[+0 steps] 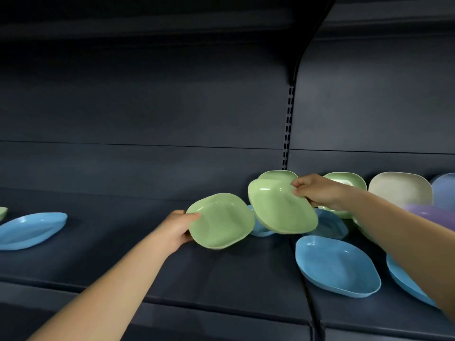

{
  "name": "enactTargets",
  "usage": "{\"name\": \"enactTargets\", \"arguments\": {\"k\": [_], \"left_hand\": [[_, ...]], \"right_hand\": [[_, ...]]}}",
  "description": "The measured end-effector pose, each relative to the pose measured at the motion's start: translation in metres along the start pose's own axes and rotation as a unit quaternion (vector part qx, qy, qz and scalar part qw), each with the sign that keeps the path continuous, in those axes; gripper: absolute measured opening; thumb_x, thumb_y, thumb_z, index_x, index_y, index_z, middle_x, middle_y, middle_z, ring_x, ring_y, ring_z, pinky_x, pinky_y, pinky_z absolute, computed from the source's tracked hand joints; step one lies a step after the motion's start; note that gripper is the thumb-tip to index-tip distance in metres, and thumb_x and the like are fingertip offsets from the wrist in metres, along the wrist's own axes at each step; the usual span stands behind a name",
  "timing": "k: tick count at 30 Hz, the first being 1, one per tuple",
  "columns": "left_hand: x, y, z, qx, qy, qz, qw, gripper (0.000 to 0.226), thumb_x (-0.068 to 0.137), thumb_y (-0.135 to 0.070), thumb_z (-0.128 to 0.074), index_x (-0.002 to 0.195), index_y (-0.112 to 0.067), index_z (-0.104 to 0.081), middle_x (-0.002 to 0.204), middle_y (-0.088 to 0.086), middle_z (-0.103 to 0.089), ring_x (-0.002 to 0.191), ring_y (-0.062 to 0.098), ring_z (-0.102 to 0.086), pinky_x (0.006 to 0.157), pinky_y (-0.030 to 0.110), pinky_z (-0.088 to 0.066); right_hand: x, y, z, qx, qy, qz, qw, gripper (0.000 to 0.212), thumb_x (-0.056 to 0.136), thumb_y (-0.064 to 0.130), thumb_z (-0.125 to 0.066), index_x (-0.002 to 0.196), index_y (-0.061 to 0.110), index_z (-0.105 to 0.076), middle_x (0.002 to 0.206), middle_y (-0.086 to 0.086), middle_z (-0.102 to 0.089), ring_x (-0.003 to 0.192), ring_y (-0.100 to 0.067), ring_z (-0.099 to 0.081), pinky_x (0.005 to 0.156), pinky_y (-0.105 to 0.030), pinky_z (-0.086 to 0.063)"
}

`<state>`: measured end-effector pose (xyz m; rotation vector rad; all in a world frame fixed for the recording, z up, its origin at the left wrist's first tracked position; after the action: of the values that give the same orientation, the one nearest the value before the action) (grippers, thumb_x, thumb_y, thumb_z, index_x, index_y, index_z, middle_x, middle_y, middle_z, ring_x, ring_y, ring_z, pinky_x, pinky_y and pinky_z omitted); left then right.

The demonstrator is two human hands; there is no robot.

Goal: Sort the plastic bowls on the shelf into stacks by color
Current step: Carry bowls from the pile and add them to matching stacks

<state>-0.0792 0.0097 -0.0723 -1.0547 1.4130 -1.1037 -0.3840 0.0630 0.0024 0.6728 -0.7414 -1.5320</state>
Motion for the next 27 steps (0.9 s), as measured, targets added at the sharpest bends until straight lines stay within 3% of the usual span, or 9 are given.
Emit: {"name": "enactTargets", "arguments": {"k": [3, 5, 8, 13, 18, 21, 23, 27], "left_hand": [[0.002, -0.007, 0.028, -0.042, -0.018, -0.016, 0.999, 0.018, 0.088, 0.007, -0.054, 0.103, -0.002, -0.057, 0.107, 0.017, -0.061, 0.088, 0.025, -0.059, 0.067, 0.031, -0.049], [0.005, -0.009, 0.051, -0.046, -0.044, -0.024, 0.998, 0.020, 0.085, 0.010, -0.057, 0.096, -0.006, -0.058, 0.107, 0.015, -0.061, 0.094, 0.027, -0.058, 0.070, 0.031, -0.049], [0.005, -0.014, 0.093, -0.055, -0.070, -0.036, 0.995, 0.022, 0.083, 0.011, -0.058, 0.097, -0.006, -0.058, 0.109, 0.014, -0.062, 0.097, 0.027, -0.058, 0.068, 0.029, -0.049], [0.004, -0.028, 0.178, -0.064, -0.098, -0.068, 0.991, 0.019, 0.084, 0.010, -0.060, 0.082, -0.009, -0.059, 0.091, 0.008, -0.064, 0.094, 0.027, -0.060, 0.066, 0.028, -0.050], [0.004, -0.041, 0.278, -0.078, -0.138, -0.085, 0.984, 0.019, 0.084, 0.009, -0.061, 0.077, -0.007, -0.055, 0.088, 0.011, -0.062, 0.085, 0.026, -0.060, 0.071, 0.030, -0.051], [0.005, -0.048, 0.340, -0.058, -0.148, -0.084, 0.984, 0.012, 0.083, 0.003, -0.064, 0.080, -0.006, -0.059, 0.096, 0.015, -0.064, 0.087, 0.028, -0.061, 0.081, 0.038, -0.052], [0.003, -0.053, 0.379, -0.058, -0.159, -0.089, 0.982, 0.006, 0.084, 0.001, -0.064, 0.086, -0.003, -0.060, 0.093, 0.014, -0.064, 0.082, 0.026, -0.061, 0.075, 0.036, -0.052], [-0.002, -0.064, 0.444, -0.075, -0.192, -0.097, 0.974, 0.019, 0.087, -0.002, -0.062, 0.105, -0.003, -0.057, 0.096, 0.015, -0.063, 0.084, 0.029, -0.060, 0.068, 0.033, -0.049]], "right_hand": [[0.004, 0.015, -0.024, 0.109, -0.004, -0.046, 0.993, 0.024, 0.096, -0.005, -0.040, 0.104, 0.000, -0.061, 0.077, -0.007, -0.059, 0.060, -0.012, -0.057, 0.043, -0.017, -0.044], [0.010, 0.026, -0.044, 0.181, 0.003, -0.082, 0.980, 0.026, 0.096, -0.006, -0.039, 0.111, -0.001, -0.059, 0.088, -0.010, -0.062, 0.074, -0.017, -0.059, 0.052, -0.022, -0.049], [0.019, 0.048, -0.081, 0.257, 0.015, -0.124, 0.958, 0.025, 0.095, -0.004, -0.042, 0.116, 0.000, -0.055, 0.093, -0.010, -0.062, 0.079, -0.018, -0.059, 0.064, -0.024, -0.050], [0.029, 0.103, -0.153, 0.258, 0.060, -0.132, 0.955, 0.027, 0.090, 0.003, -0.058, 0.116, -0.005, -0.058, 0.107, -0.015, -0.068, 0.087, -0.025, -0.066, 0.065, -0.030, -0.055], [0.041, 0.172, -0.236, 0.280, 0.063, -0.117, 0.951, 0.021, 0.094, 0.003, -0.053, 0.114, -0.003, -0.057, 0.106, -0.014, -0.068, 0.090, -0.025, -0.066, 0.068, -0.035, -0.052], [0.045, 0.213, -0.287, 0.318, 0.032, -0.105, 0.942, 0.016, 0.094, 0.002, -0.051, 0.109, 0.000, -0.057, 0.102, -0.013, -0.067, 0.087, -0.025, -0.065, 0.067, -0.035, -0.052], [0.050, 0.239, -0.320, 0.336, 0.024, -0.096, 0.937, 0.018, 0.093, 0.004, -0.055, 0.111, 0.000, -0.057, 0.106, -0.014, -0.067, 0.090, -0.026, -0.066, 0.069, -0.036, -0.053], [0.058, 0.285, -0.378, 0.341, 0.049, -0.077, 0.936, 0.028, 0.089, 0.007, -0.062, 0.115, -0.001, -0.058, 0.112, -0.015, -0.066, 0.096, -0.028, -0.065, 0.073, -0.036, -0.054]]}}
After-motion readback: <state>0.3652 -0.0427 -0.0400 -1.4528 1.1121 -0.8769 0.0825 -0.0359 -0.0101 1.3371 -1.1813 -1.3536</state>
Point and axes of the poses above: each hand's wrist, its own x-axis towards the middle knuckle, its own z-axis out of the back of the hand, y = z × x, the point moved 1 cm from there along x, towards the middle knuckle
